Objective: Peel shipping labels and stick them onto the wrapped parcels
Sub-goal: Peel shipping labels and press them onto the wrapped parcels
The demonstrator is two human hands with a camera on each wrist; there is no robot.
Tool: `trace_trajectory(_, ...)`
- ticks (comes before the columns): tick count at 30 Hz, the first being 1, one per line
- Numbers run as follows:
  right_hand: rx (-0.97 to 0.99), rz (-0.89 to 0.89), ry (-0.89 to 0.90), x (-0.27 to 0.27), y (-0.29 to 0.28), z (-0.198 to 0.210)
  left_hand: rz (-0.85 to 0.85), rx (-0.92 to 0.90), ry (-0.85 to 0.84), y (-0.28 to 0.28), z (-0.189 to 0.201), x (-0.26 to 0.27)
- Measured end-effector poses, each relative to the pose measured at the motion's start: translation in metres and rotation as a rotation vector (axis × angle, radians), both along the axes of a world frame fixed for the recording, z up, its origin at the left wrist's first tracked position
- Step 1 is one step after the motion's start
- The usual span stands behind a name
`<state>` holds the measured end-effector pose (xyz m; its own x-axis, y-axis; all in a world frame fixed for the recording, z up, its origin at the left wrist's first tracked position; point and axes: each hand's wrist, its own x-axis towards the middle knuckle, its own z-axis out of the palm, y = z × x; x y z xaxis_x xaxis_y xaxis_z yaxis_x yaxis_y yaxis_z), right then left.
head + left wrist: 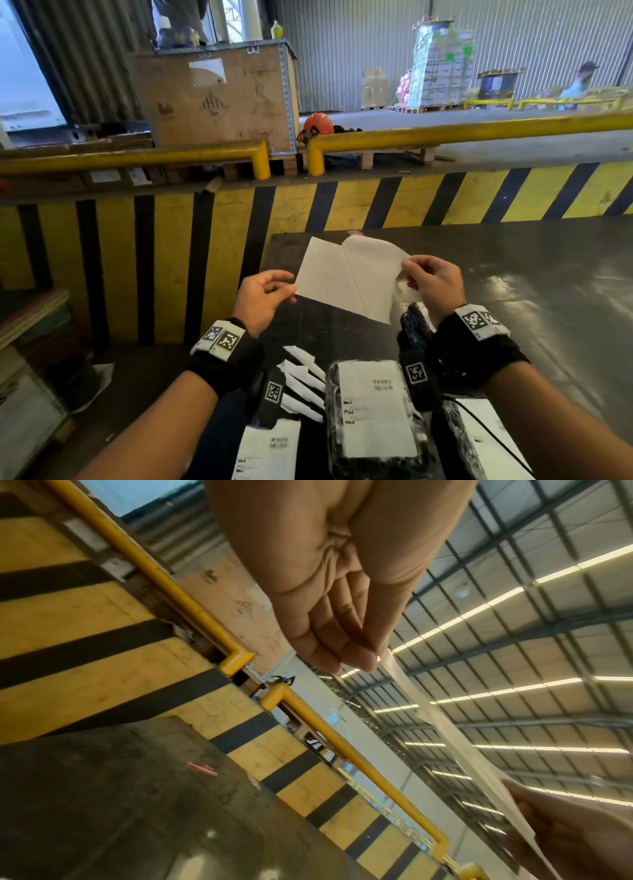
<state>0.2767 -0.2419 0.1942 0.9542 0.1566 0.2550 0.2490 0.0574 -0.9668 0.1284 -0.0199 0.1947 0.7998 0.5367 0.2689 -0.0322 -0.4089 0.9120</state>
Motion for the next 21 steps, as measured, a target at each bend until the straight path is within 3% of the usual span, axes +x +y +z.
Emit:
trace_trajectory(5,-0.026,-0.082,-0.033,0.023,-0.007,-0.002,0.09,-0.046,0.025,0.022,-0.012,-0.006)
trace_trajectory(11,-0.087,-0.153,-0.058,0.04,0.014,0.002,0.207,-0.182,0.057,0.088,-0.024,-0.025)
trace_trajectory(18,-0.3,-0.009,-0.067,0.039,0.089,0.017,0.272,-0.102,0.166,0.161,-0.025,-0.052)
trace_trajectory(21,-0.568,0.137,-0.08,0.035,0.133,0.008,0.223,-0.086,0.187,0.175,-0.027,-0.053)
